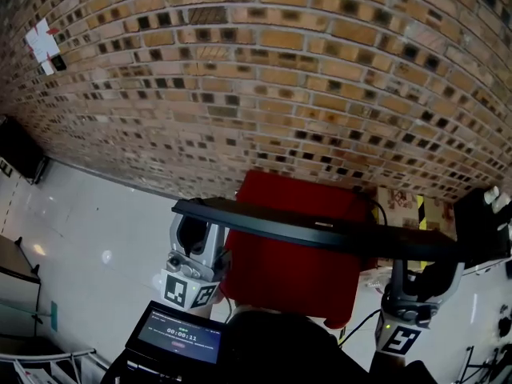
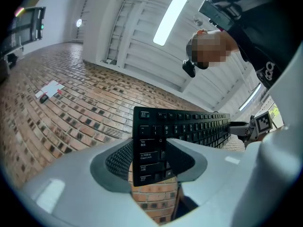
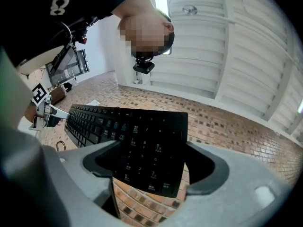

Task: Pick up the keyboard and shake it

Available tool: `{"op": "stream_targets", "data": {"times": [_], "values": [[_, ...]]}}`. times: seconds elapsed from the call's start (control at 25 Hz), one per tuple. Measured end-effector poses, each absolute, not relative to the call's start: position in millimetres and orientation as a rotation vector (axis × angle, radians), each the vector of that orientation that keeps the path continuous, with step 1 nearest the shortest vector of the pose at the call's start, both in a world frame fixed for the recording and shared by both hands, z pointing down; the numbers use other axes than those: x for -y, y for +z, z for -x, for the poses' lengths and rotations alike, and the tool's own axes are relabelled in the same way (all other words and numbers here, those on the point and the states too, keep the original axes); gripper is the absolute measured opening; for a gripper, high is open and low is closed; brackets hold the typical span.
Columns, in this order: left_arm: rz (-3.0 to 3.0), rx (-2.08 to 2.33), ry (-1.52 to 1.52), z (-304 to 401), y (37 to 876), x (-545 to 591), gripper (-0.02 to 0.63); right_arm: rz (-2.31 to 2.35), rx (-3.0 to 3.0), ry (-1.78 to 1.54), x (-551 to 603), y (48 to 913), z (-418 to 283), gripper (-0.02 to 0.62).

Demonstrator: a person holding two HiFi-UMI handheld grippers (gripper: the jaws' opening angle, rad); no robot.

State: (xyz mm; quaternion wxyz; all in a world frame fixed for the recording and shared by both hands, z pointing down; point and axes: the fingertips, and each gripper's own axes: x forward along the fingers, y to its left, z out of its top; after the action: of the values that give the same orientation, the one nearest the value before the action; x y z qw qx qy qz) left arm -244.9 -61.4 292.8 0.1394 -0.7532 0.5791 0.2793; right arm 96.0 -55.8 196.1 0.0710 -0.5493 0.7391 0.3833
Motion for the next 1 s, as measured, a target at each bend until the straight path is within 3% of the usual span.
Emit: {"op": "stream_targets", "data": {"times": [0.48,1.0], "values": [[2.125,-1.641,0.839,279,282,69,0.218,1.611,-2.161,1.208,61,184,-63,0.405],[2.002,-1.338,0.706,206,189,82,0.217,1.735,-1.94,0.951,67,188,-150,0.406]]}}
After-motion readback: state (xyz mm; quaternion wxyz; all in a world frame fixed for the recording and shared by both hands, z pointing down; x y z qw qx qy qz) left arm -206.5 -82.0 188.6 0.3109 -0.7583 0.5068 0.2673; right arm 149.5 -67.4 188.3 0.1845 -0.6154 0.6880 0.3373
